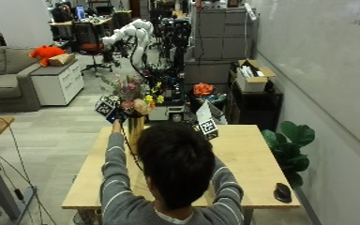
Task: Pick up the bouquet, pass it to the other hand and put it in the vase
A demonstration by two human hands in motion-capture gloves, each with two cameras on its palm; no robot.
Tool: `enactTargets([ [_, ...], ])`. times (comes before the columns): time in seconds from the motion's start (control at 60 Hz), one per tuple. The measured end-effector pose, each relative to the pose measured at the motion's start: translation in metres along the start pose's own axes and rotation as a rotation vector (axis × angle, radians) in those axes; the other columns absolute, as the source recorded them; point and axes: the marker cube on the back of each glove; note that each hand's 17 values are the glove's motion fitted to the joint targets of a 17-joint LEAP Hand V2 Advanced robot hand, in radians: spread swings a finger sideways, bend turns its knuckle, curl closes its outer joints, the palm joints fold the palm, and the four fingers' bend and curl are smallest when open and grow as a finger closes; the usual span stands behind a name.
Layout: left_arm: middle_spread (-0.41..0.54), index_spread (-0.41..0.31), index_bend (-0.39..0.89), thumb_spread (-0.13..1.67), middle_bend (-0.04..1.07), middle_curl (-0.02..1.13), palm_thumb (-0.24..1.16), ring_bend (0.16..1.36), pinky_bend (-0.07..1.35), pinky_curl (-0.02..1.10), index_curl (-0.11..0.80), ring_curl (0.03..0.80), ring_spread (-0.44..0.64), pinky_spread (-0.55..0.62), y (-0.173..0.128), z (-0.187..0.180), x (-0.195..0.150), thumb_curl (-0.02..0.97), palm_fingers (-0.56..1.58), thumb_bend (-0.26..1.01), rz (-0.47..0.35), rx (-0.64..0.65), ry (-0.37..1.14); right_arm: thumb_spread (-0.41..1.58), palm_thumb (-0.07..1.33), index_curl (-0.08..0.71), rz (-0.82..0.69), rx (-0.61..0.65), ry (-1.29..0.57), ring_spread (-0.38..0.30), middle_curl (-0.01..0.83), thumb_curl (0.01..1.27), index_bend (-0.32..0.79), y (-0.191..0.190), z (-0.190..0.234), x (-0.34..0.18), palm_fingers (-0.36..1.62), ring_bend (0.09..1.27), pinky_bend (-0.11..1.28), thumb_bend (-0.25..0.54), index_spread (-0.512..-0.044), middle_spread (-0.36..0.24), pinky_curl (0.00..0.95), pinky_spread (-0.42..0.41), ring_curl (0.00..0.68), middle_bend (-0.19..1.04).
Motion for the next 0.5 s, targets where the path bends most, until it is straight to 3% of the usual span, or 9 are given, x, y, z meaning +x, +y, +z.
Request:
enactTargets([
  [0.033,0.389,0.17,0.0,0.81,0.17,0.28,0.29,0.57,0.41,0.34,0.236,0.298,0.39,0.4,0.003,-0.001,-0.005,0.418,-0.33,-0.05,-0.061,0.062,-0.018,1.04,0.62,0.251,0.013,0.008,0.029,-0.111,0.376,0.4,0.14,0.001,-0.001,0.002,0.56,0.36,0.29,-0.019,-0.325,-0.102,0.353,0.185,0.333,0.19],
  [0.117,0.453,0.205,0.02,0.79,0.16,0.27,0.29,0.54,0.39,0.32,0.18,0.278,0.47,0.47,0.018,-0.003,-0.018,0.404,-0.31,-0.04,-0.113,0.05,-0.022,1.04,0.63,0.258,0.033,0.029,0.064,-0.108,0.373,0.4,0.14,0.003,-0.002,0.005,0.57,0.35,0.28,-0.019,-0.317,-0.095,0.352,0.192,0.332,0.19],
  [0.217,0.498,0.234,0.04,0.78,0.15,0.24,0.3,0.53,0.37,0.31,0.133,0.266,0.52,0.52,0.02,-0.012,-0.031,0.392,-0.29,-0.04,-0.091,0.204,-0.083,1.04,0.64,0.261,-0.002,-0.004,0.014,-0.107,0.375,0.4,0.14,0.004,0.005,-0.001,0.57,0.35,0.27,-0.023,-0.31,-0.092,0.351,0.195,0.331,0.19],
  [0.283,0.514,0.247,0.05,0.78,0.15,0.23,0.31,0.52,0.35,0.3,0.112,0.261,0.54,0.53,0.033,-0.013,-0.042,0.385,-0.27,-0.04,-0.199,0.188,-0.08,1.05,0.64,0.264,0.061,0.005,0.044,-0.107,0.374,0.41,0.14,0.003,0.008,0.003,0.57,0.34,0.27,-0.02,-0.306,-0.091,0.352,0.196,0.331,0.19],
  [0.367,0.522,0.258,0.07,0.78,0.15,0.22,0.32,0.51,0.34,0.3,0.095,0.254,0.56,0.54,0.029,-0.017,-0.06,0.377,-0.25,-0.04,-0.246,0.251,-0.111,1.05,0.65,0.266,0.134,0.016,0.029,-0.107,0.373,0.41,0.13,0.002,0.013,0.004,0.58,0.34,0.26,-0.023,-0.305,-0.09,0.353,0.197,0.332,0.19],
  [0.417,0.527,0.262,0.06,0.78,0.15,0.21,0.32,0.51,0.33,0.3,0.086,0.253,0.56,0.54,0.048,-0.017,-0.061,0.373,-0.24,-0.04,-0.279,0.28,-0.11,1.05,0.65,0.266,0.108,0.024,0.039,-0.107,0.372,0.41,0.13,-0.001,0.015,0.006,0.58,0.34,0.26,-0.023,-0.304,-0.09,0.353,0.197,0.332,0.19],
  [0.5,0.528,0.266,0.07,0.79,0.16,0.21,0.32,0.51,0.32,0.29,0.077,0.25,0.57,0.54,0.061,-0.011,-0.058,0.366,-0.22,-0.04,-0.19,0.241,-0.07,1.05,0.65,0.267,0.098,0.002,0.032,-0.107,0.371,0.41,0.14,-0.004,0.024,0.006,0.58,0.34,0.26,-0.024,-0.304,-0.09,0.354,0.197,0.333,0.19],
])
